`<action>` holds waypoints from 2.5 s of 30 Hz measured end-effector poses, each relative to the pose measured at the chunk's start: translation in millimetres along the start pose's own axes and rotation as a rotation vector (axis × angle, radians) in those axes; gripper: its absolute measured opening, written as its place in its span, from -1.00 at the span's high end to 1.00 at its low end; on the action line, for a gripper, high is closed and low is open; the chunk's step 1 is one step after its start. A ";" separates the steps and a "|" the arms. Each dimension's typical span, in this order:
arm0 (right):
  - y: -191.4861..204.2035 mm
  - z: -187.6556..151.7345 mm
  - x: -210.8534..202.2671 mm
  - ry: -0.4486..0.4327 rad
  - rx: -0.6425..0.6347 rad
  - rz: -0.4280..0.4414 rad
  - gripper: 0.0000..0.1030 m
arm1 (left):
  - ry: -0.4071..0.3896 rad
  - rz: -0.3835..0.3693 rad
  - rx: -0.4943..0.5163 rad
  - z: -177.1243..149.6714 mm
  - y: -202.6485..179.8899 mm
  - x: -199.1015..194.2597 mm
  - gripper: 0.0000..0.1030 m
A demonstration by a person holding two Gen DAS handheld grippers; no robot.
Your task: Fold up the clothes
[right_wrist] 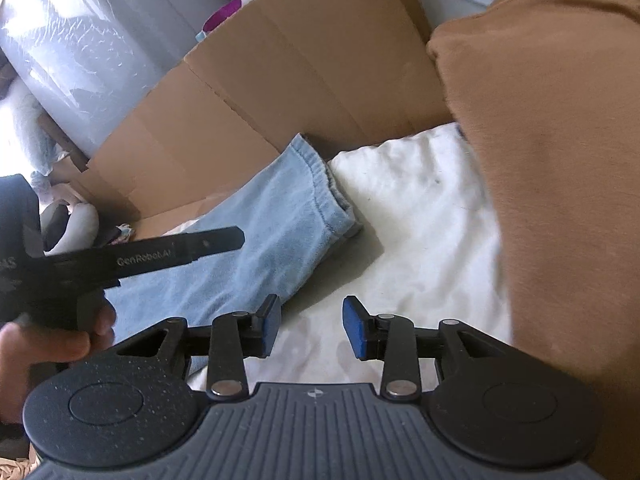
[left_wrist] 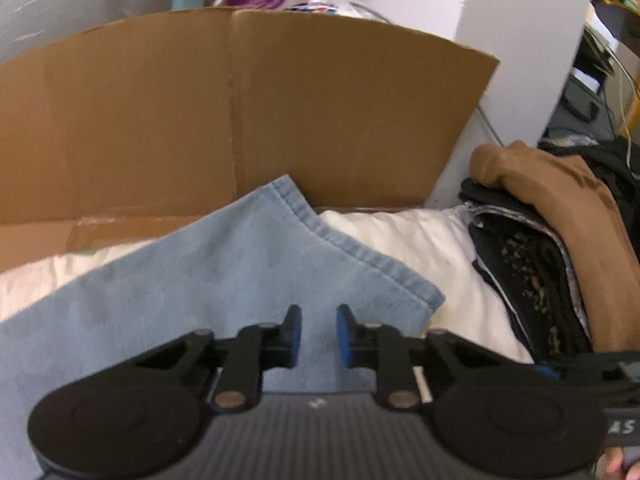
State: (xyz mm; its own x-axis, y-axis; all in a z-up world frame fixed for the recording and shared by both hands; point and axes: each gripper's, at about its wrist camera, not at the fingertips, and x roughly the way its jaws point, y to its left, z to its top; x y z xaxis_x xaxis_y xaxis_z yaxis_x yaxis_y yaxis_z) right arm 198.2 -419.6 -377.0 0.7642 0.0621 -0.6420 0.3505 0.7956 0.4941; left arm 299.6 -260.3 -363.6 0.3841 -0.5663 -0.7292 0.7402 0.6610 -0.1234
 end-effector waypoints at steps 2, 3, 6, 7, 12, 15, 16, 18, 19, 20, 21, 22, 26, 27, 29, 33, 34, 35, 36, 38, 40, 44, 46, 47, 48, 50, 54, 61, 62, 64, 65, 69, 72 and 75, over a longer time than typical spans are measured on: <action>2.3 3.5 3.2 0.001 -0.015 -0.013 0.20 | 0.005 -0.020 0.031 -1.8 -5.7 -0.1 0.60; 2.3 5.1 2.9 -0.004 -0.013 -0.014 0.20 | 0.008 -0.031 0.046 -2.7 -8.5 -0.2 0.51; 1.3 6.4 0.3 -0.007 -0.006 -0.022 0.20 | 0.014 -0.045 0.090 -12.4 -19.1 2.3 0.02; 1.7 5.7 -0.5 -0.004 -0.014 -0.030 0.20 | 0.012 -0.041 0.108 -16.1 -22.1 3.9 -0.05; 3.4 -7.1 2.2 0.036 -0.083 -0.062 0.19 | 0.032 -0.013 0.169 -29.7 -27.4 12.6 -0.16; 3.7 -10.1 3.3 0.041 -0.102 -0.068 0.17 | 0.027 0.024 0.209 -34.8 -28.6 15.5 -0.52; 4.0 -10.4 3.9 0.043 -0.108 -0.069 0.14 | 0.023 0.040 0.223 -36.3 -29.2 16.5 -0.56; 3.8 -10.5 5.0 0.049 -0.111 -0.068 0.07 | 0.045 0.083 0.229 -37.2 -28.5 22.5 -0.60; 3.5 -10.5 5.4 0.051 -0.111 -0.067 0.07 | 0.059 0.084 0.216 -37.9 -26.9 25.7 -0.60; 3.0 -10.5 5.7 0.052 -0.108 -0.065 0.07 | 0.074 0.084 0.203 -38.7 -25.3 29.0 -0.60; 2.5 -10.7 5.7 0.053 -0.106 -0.064 0.07 | 0.087 0.085 0.191 -39.5 -24.0 32.2 -0.60; 2.6 -11.1 5.7 0.054 -0.108 -0.064 0.07 | 0.094 0.089 0.193 -41.1 -24.2 34.8 -0.60; 2.9 -12.8 5.3 0.059 -0.112 -0.064 0.07 | 0.093 0.120 0.224 -45.8 -26.8 41.9 -0.62; 2.9 -13.2 5.2 0.060 -0.111 -0.064 0.07 | 0.092 0.128 0.230 -46.4 -27.1 43.2 -0.61; 3.1 -13.6 5.2 0.059 -0.109 -0.064 0.07 | 0.083 0.147 0.216 -43.5 -24.3 40.8 -0.55; 2.8 -13.2 5.2 0.053 -0.094 -0.064 0.07 | 0.049 0.162 0.212 -36.5 -20.4 27.8 -0.46; 3.2 -12.9 5.3 0.050 -0.091 -0.066 0.07 | 0.031 0.165 0.218 -34.0 -20.6 22.1 -0.43; 4.6 -12.7 5.7 0.048 -0.095 -0.071 0.07 | 0.011 0.162 0.217 -31.2 -20.6 17.4 -0.39; 6.4 -12.8 6.4 0.048 -0.103 -0.072 0.07 | -0.009 0.159 0.216 -28.4 -20.6 12.7 -0.31; 8.3 -13.6 8.3 0.052 -0.106 -0.056 0.07 | -0.043 0.148 0.213 -22.4 -21.1 5.2 -0.03; 9.5 -12.8 10.3 0.051 -0.109 -0.052 0.07 | -0.046 0.122 0.210 -16.3 -19.1 3.5 0.56; 11.7 -5.6 14.2 0.037 -0.116 -0.049 0.07 | -0.035 0.059 0.179 -5.8 -14.6 2.5 0.92; 14.6 1.3 17.2 0.024 -0.125 -0.042 0.07 | -0.041 0.040 0.164 0.6 -11.8 -0.8 0.92; 16.5 5.3 19.0 0.016 -0.130 -0.038 0.07 | -0.044 0.031 0.156 3.8 -10.4 -2.5 0.93; 18.4 9.2 20.7 0.009 -0.136 -0.034 0.07 | -0.047 0.021 0.148 7.0 -8.9 -4.2 0.93; 22.6 17.4 24.6 -0.007 -0.152 -0.027 0.07 | -0.050 0.003 0.135 14.0 -4.0 -8.3 0.93; 32.4 36.2 38.5 -0.034 -0.215 -0.030 0.07 | -0.035 -0.031 0.127 26.1 7.2 -12.5 0.93; 35.5 36.3 67.6 0.019 -0.246 -0.064 0.08 | -0.010 -0.056 0.163 34.2 8.7 -10.7 0.93; 35.7 32.8 69.7 0.025 -0.263 -0.086 0.08 | -0.005 -0.060 0.165 33.3 7.5 -10.0 0.93; 33.6 26.6 72.1 0.041 -0.281 -0.122 0.11 | 0.003 -0.067 0.171 31.2 5.8 -7.8 0.93; 31.1 23.9 72.7 0.051 -0.280 -0.132 0.13 | 0.007 -0.070 0.175 30.0 4.9 -6.7 0.93; 26.0 15.5 69.6 0.063 -0.288 -0.154 0.30 | 0.029 -0.089 0.178 22.7 -0.2 -0.6 0.93; 18.4 10.5 62.4 0.051 -0.259 -0.170 0.42 | 0.053 -0.105 0.177 13.4 -5.6 6.9 0.93; 15.7 4.6 58.6 0.052 -0.276 -0.190 0.37 | 0.082 -0.115 0.194 1.4 -12.9 16.8 0.93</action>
State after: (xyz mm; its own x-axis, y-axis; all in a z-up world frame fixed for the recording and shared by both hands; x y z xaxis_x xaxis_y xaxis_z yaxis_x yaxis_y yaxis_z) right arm 251.0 -406.2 -404.2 0.6684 -0.0780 -0.7397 0.3185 0.9287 0.1899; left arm 297.3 -279.0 -373.4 0.2512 -0.5852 -0.7710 0.8717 0.4831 -0.0827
